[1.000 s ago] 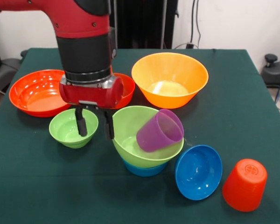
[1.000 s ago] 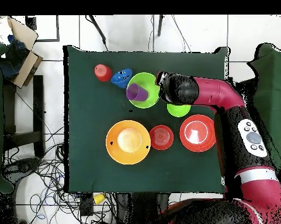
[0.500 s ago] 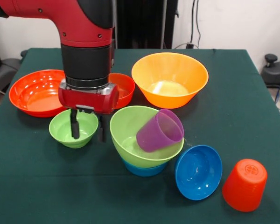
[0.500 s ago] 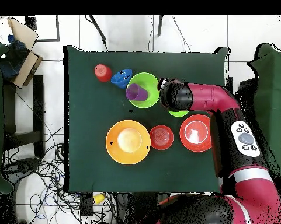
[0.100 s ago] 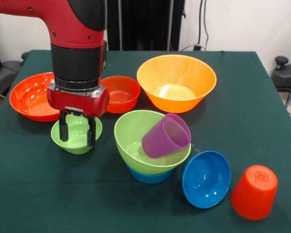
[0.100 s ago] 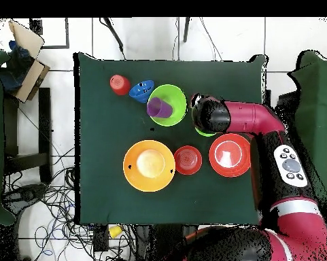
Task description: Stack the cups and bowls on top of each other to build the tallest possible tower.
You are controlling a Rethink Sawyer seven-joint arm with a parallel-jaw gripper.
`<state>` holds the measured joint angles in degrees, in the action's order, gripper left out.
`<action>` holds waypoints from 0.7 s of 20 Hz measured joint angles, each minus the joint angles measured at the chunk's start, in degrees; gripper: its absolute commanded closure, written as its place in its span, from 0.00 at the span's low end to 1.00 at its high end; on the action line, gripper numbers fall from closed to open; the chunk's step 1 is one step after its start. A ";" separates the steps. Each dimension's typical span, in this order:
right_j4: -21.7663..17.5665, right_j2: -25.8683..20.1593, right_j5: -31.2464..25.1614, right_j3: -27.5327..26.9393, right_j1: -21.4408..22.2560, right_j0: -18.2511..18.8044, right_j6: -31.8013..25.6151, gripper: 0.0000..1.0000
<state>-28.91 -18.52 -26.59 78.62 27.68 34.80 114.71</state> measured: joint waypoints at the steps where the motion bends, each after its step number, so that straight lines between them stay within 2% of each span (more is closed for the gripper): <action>1: 0.02 0.17 0.23 0.27 0.00 0.14 0.00 0.00; 14: 4.04 4.00 6.12 8.40 -0.43 0.19 0.67 0.00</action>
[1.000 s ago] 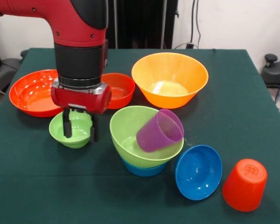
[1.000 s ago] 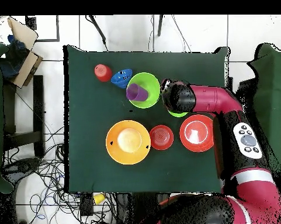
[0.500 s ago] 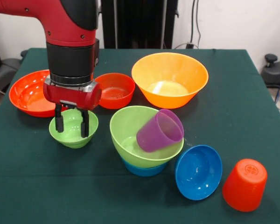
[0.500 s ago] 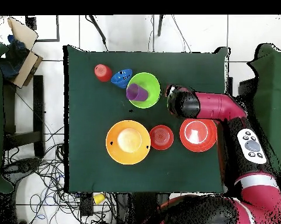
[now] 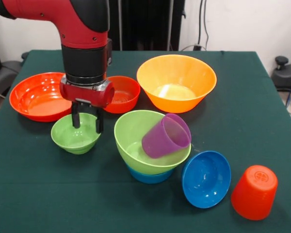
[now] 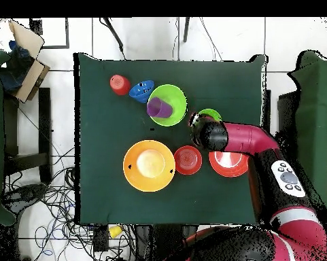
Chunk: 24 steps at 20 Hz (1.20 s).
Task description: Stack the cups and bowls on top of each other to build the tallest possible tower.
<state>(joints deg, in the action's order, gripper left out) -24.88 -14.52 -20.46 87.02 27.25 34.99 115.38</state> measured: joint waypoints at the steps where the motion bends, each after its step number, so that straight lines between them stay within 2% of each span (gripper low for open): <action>1: 0.40 0.68 1.10 0.75 -0.24 -0.08 0.39 0.00; 8: 1.46 5.91 8.68 2.41 -2.84 -1.24 2.23 0.00; 12: 1.49 7.98 10.72 2.40 -3.92 -1.69 2.60 0.00; 24: 1.49 7.77 10.96 1.93 -4.80 0.50 2.60 0.00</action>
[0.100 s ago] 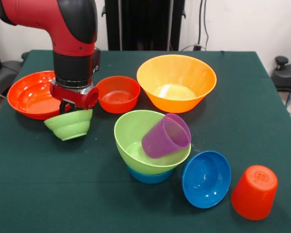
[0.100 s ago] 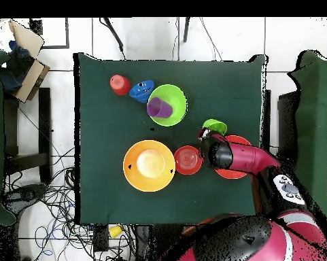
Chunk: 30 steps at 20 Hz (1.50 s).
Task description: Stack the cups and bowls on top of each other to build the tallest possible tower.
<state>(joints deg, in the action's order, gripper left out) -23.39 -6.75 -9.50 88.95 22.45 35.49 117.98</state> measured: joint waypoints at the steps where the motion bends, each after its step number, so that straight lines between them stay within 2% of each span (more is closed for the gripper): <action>1: 0.00 -0.07 0.00 -0.19 -0.05 0.13 0.00 0.00; 15: 0.09 -1.34 -0.30 -3.93 -0.41 0.38 0.00 0.00; 30: 2.42 -5.20 -11.74 -8.19 0.25 0.37 0.00 0.00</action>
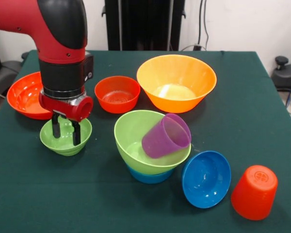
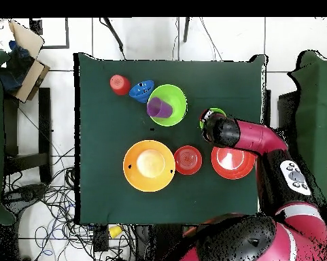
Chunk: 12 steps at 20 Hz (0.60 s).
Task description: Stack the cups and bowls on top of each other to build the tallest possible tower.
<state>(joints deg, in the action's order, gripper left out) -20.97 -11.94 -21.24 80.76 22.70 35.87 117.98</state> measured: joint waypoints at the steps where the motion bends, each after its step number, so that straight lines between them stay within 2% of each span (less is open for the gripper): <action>1: 0.05 -0.13 -0.51 -0.12 0.08 -0.01 0.00 0.00; 12: 0.45 -1.10 -4.96 -2.10 1.21 -0.02 0.00 0.00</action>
<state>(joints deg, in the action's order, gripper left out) -20.52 -13.05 -26.20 78.65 23.91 35.85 117.98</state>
